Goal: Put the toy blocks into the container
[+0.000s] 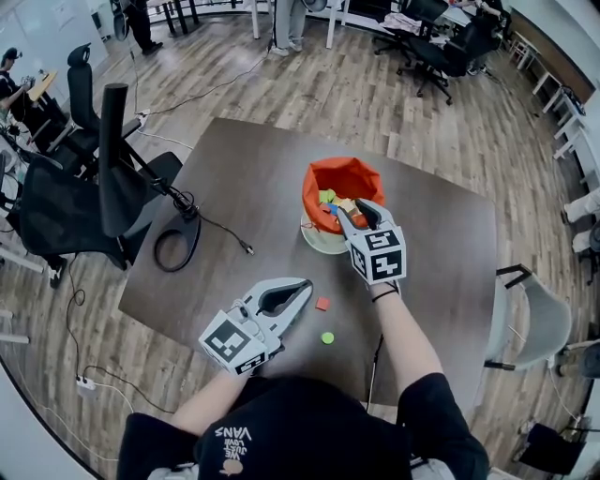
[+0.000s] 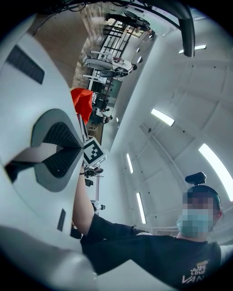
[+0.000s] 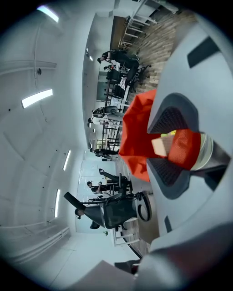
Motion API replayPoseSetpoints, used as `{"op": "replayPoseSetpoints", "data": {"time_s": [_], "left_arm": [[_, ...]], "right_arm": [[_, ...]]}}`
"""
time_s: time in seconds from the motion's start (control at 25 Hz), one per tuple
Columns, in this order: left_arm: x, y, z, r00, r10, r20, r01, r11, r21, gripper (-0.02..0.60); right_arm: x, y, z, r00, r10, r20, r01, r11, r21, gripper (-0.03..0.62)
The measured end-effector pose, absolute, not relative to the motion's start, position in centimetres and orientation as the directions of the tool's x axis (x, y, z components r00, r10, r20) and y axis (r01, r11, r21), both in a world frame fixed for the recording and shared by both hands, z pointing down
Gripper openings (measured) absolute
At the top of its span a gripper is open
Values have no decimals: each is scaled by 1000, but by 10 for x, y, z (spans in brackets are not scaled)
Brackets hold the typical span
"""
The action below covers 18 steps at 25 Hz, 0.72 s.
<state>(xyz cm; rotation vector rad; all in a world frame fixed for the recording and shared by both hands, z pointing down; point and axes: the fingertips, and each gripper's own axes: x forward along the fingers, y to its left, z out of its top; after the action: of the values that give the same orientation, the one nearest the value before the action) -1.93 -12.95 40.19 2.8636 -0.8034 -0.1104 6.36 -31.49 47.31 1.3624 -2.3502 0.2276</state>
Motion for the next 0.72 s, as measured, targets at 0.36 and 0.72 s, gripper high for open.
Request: {"op": "replayPoseSetpoints", "data": {"time_s": [0.36, 0.72], "left_arm": [[-17, -129, 399, 857, -515, -33, -502, -847, 176, 11], [-18, -124, 394, 858, -512, -33, -501, -850, 163, 11]], "right_arm": [[64, -312, 469, -441, -795, 418, -857, 511, 67, 166], [69, -296, 457, -450, -808, 380, -859, 508, 62, 156]]}}
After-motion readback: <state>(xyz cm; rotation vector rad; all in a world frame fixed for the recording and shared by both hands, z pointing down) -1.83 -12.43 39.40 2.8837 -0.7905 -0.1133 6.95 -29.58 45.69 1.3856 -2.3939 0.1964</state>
